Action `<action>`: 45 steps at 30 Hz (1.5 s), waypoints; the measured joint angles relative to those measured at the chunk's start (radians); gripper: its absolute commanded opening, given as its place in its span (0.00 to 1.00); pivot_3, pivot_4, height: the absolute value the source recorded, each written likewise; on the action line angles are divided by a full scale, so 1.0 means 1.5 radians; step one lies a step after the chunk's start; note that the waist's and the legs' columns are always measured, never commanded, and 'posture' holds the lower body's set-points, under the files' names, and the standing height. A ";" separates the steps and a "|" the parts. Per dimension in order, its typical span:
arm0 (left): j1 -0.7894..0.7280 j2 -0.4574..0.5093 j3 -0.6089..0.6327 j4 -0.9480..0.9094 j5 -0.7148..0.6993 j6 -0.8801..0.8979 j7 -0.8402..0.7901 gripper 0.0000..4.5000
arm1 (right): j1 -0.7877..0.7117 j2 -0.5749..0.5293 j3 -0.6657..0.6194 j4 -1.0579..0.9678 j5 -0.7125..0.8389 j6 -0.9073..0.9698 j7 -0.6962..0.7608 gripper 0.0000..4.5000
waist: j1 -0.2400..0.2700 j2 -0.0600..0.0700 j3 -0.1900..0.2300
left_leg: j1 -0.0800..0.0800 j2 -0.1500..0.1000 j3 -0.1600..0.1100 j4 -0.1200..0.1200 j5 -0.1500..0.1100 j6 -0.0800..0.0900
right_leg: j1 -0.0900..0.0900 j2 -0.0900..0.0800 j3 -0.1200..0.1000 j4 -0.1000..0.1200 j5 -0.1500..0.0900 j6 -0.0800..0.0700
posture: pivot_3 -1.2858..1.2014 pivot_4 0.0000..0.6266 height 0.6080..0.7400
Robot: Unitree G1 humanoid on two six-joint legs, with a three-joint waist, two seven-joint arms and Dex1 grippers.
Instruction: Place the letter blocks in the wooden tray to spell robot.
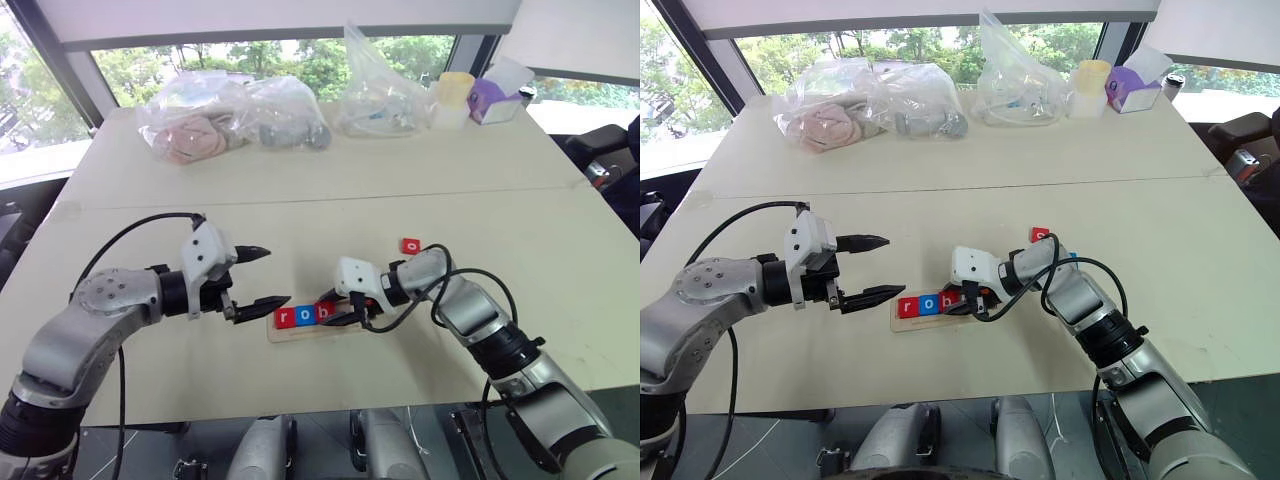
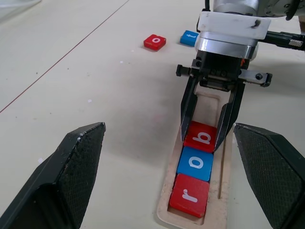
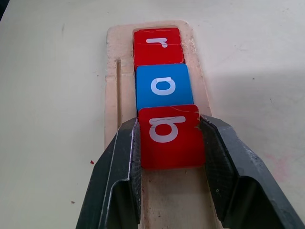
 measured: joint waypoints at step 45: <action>-0.025 -0.020 -0.021 0.004 0.014 -0.002 0.004 1.00 | -0.017 -0.046 -0.037 -0.086 0.048 0.088 0.024 0.98 | 0.000 0.000 0.000 | 0.000 0.000 0.000 0.000 0.000 0.000 | 0.000 0.000 0.000 0.000 0.000 0.000 | 0.52 0.24 0.89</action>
